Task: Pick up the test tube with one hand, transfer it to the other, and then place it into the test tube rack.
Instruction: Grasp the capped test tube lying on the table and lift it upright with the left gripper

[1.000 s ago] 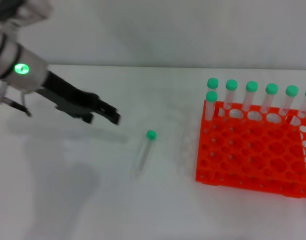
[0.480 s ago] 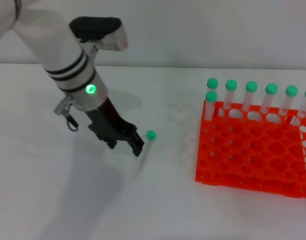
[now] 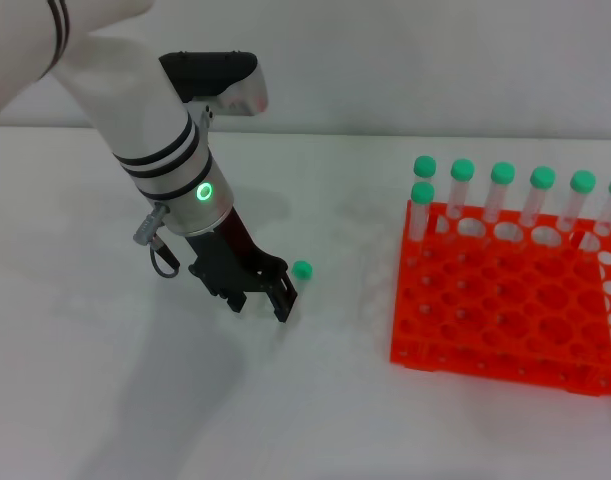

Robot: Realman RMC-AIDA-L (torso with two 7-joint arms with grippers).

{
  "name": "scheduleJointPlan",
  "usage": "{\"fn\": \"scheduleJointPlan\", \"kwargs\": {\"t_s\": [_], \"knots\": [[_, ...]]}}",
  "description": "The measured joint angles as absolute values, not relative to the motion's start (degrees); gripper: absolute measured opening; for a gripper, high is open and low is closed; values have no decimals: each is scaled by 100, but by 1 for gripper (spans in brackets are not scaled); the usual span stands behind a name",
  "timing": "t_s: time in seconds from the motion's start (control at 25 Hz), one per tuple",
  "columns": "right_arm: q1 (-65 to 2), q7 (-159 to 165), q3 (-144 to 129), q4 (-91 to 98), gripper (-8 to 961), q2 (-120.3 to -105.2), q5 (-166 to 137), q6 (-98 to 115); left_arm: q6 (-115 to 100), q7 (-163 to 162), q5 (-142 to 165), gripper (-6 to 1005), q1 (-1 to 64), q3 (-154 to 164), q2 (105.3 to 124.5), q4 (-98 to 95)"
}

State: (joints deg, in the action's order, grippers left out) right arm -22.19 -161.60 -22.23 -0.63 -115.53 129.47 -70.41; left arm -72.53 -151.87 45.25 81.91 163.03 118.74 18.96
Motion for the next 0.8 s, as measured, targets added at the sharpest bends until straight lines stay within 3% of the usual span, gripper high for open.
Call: {"fn": "scheduleJointPlan", "kwargs": {"t_s": [0.8], "knots": [[-2303,-16163,-2224,9,874,-11549,12931,-6949,-6774,-15573,4606,610,7987,16303,11888,1360]]}}
